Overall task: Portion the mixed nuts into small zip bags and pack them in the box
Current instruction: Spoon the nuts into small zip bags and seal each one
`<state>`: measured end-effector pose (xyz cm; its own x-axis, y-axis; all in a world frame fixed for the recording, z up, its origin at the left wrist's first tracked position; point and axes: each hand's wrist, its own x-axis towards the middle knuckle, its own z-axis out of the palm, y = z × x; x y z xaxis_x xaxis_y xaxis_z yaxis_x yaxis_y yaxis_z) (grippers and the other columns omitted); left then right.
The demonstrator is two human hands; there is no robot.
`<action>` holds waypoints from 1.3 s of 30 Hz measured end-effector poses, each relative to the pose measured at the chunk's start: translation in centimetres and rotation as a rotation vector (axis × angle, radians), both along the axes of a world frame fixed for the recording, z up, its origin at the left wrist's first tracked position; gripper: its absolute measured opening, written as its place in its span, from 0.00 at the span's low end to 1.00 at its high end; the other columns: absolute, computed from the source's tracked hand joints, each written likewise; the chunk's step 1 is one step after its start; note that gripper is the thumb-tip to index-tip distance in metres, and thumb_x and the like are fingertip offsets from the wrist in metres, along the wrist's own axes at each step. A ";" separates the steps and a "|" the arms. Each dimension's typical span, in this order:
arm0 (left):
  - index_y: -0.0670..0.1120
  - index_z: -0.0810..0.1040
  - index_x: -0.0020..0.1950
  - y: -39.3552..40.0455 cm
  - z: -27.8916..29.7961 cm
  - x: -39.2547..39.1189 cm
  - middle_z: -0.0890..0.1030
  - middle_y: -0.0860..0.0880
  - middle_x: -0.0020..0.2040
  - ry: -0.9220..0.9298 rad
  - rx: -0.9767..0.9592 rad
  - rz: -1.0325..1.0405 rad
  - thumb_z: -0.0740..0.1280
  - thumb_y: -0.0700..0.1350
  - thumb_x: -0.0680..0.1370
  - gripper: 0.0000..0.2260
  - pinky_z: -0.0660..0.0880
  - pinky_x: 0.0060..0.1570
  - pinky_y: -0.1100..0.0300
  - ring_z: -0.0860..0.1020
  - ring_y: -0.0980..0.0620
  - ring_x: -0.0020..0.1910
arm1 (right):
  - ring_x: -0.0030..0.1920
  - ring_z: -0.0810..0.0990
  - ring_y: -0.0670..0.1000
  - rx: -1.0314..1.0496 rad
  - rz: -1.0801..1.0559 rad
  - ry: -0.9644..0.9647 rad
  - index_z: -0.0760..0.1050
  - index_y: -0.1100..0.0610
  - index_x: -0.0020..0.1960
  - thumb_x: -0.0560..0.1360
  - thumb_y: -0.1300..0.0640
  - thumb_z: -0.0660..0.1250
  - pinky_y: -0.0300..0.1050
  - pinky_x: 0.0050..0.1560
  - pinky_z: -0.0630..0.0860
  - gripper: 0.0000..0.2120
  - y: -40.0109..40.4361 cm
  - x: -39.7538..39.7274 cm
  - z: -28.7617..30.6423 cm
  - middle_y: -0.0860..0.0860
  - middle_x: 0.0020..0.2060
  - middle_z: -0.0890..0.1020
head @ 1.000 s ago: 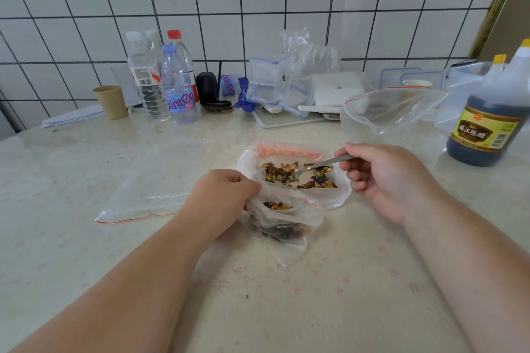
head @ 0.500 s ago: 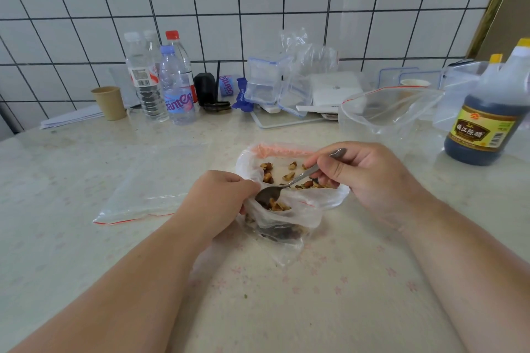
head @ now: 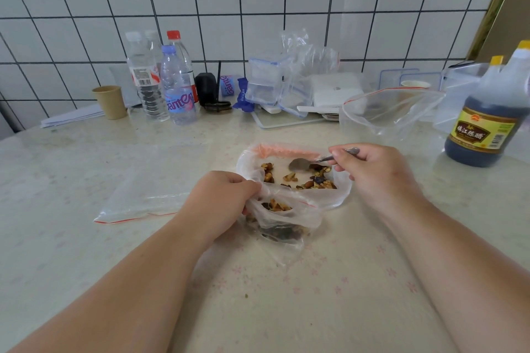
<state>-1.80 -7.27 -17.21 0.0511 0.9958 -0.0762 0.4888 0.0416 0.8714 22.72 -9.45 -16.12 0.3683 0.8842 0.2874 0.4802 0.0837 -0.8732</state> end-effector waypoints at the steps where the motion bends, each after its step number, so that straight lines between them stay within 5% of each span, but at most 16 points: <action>1: 0.43 0.83 0.36 0.0 0.0 0.0 0.73 0.53 0.23 0.003 0.000 0.001 0.72 0.53 0.73 0.14 0.62 0.24 0.64 0.65 0.56 0.19 | 0.34 0.78 0.39 -0.015 0.012 -0.019 0.83 0.40 0.39 0.77 0.46 0.69 0.43 0.38 0.72 0.09 0.1 -0.1 0.0 0.38 0.35 0.84; 8: 0.46 0.83 0.32 0.1 0.0 0.1 0.74 0.54 0.23 0.008 -0.008 0.000 0.72 0.53 0.74 0.14 0.64 0.29 0.61 0.66 0.57 0.19 | 0.34 0.79 0.44 0.016 0.032 0.224 0.84 0.52 0.38 0.76 0.54 0.67 0.44 0.42 0.71 0.11 0.4 -0.1 0.2 0.48 0.34 0.86; 16: 0.48 0.83 0.31 -0.2 0.2 0.2 0.77 0.52 0.25 0.012 -0.012 -0.014 0.72 0.52 0.74 0.14 0.66 0.29 0.61 0.68 0.58 0.19 | 0.33 0.76 0.45 -0.109 0.158 0.203 0.86 0.46 0.40 0.69 0.46 0.70 0.43 0.43 0.74 0.07 0.3 -0.8 -0.1 0.49 0.36 0.87; 23: 0.47 0.84 0.34 -0.2 0.3 0.3 0.77 0.53 0.25 0.010 -0.014 0.001 0.72 0.53 0.75 0.13 0.66 0.29 0.62 0.68 0.58 0.19 | 0.26 0.73 0.43 -0.198 0.036 0.474 0.84 0.59 0.42 0.73 0.58 0.69 0.38 0.28 0.63 0.07 0.9 -0.1 0.0 0.55 0.36 0.87; 31: 0.44 0.84 0.36 -0.1 0.3 0.2 0.75 0.53 0.23 -0.003 -0.014 0.010 0.72 0.52 0.75 0.13 0.63 0.26 0.63 0.66 0.58 0.17 | 0.24 0.73 0.42 -0.208 0.045 0.677 0.81 0.57 0.40 0.76 0.59 0.66 0.34 0.25 0.63 0.08 0.4 -0.2 0.9 0.52 0.31 0.85; 39: 0.51 0.81 0.28 -0.1 0.3 0.2 0.73 0.55 0.21 -0.015 -0.027 0.000 0.70 0.50 0.78 0.18 0.62 0.24 0.65 0.65 0.59 0.17 | 0.30 0.75 0.46 -0.065 0.242 0.442 0.84 0.60 0.41 0.76 0.59 0.68 0.37 0.32 0.68 0.08 -1.4 -1.3 1.8 0.56 0.35 0.86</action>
